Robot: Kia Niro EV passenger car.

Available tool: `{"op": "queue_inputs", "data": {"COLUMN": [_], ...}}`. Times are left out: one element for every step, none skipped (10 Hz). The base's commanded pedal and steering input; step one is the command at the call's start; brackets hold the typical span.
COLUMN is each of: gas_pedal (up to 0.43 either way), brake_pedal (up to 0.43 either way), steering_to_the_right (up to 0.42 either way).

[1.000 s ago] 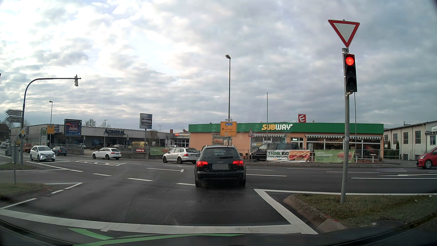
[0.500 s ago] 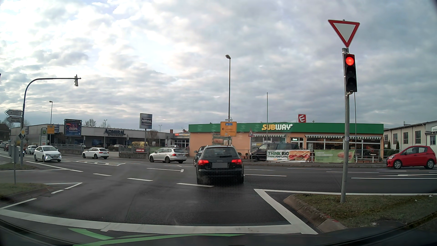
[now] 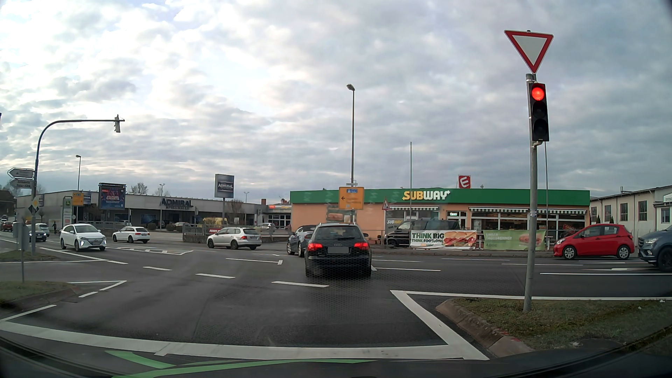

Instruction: Follow the waypoints while adhering to traffic rules and regulations

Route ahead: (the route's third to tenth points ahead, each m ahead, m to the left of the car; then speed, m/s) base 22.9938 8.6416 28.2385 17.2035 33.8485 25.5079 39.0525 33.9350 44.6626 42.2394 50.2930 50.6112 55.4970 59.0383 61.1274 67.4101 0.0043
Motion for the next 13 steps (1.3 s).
{"op": "queue_inputs", "data": {"gas_pedal": [0.000, 0.000, 0.000, 0.000, 0.000, 0.000, 0.000, 0.000, 0.000, 0.000, 0.000, 0.000, 0.000], "brake_pedal": [0.311, 0.311, 0.311, 0.311, 0.311, 0.311, 0.317, 0.311, 0.311, 0.311, 0.311, 0.311, 0.311], "steering_to_the_right": [0.033, 0.033, 0.033, 0.033, 0.033, 0.033, 0.033, 0.033, 0.033, 0.033, 0.033, 0.033, 0.033]}}
